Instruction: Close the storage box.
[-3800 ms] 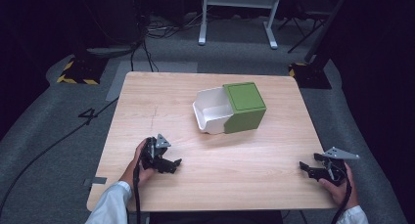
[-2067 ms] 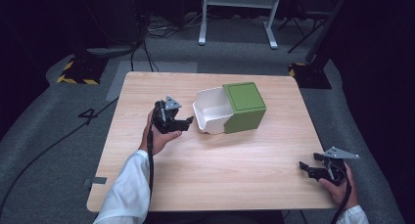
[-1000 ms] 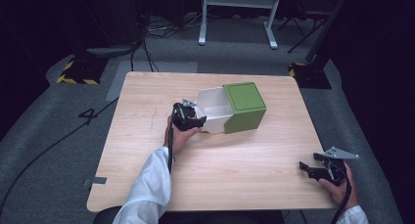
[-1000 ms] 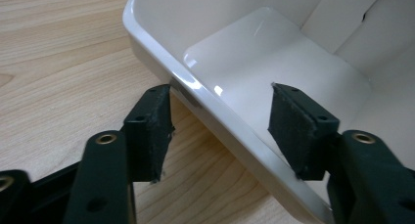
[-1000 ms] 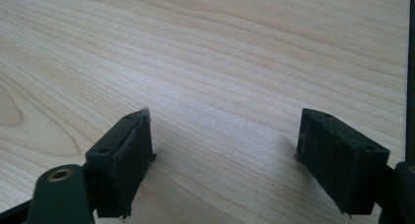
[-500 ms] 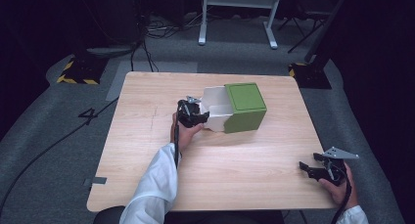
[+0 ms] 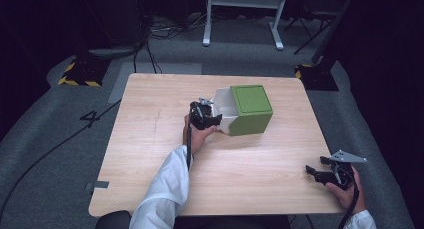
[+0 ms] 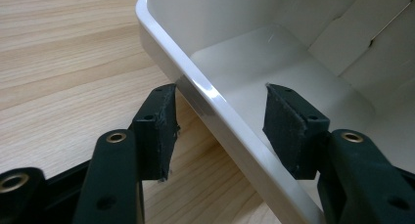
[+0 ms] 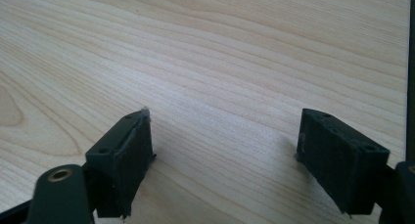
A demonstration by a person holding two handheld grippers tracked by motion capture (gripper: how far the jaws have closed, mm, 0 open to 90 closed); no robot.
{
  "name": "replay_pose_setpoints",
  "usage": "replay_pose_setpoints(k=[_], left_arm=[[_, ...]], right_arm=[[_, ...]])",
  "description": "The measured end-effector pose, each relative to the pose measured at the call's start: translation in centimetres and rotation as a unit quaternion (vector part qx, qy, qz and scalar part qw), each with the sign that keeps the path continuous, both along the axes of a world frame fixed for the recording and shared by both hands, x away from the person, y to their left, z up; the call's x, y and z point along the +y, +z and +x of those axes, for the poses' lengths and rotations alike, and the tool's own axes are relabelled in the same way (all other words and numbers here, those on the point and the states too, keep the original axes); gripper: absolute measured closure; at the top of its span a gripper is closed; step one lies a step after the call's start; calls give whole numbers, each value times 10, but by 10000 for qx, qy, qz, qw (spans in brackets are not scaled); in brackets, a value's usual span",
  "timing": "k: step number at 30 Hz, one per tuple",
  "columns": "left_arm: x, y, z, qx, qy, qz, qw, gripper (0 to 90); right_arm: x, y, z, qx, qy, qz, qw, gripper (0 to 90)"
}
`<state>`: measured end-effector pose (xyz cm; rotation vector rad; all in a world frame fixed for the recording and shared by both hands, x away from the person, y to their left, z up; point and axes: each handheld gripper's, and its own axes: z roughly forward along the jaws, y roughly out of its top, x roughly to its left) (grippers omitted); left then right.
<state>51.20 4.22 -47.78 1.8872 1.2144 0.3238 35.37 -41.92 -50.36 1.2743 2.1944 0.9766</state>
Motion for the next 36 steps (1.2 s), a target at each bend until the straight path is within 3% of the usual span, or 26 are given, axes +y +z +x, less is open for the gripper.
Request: replay_pose_setpoints(k=[12,17,32,36], left_arm=[[-22,3,-2,22,-269,59,9996,444],[-29,5,-4,-63,-405,113,9991,440],[-26,11,-3,-176,-543,164,9982,428],[-24,16,-6,-242,-601,266,9975,417]], right_arm=[[0,0,0,3,13,0,10000,211],[0,0,0,0,13,-3,10000,211],[0,0,0,-10,32,-6,10000,211],[0,0,0,-7,37,-3,10000,212]])
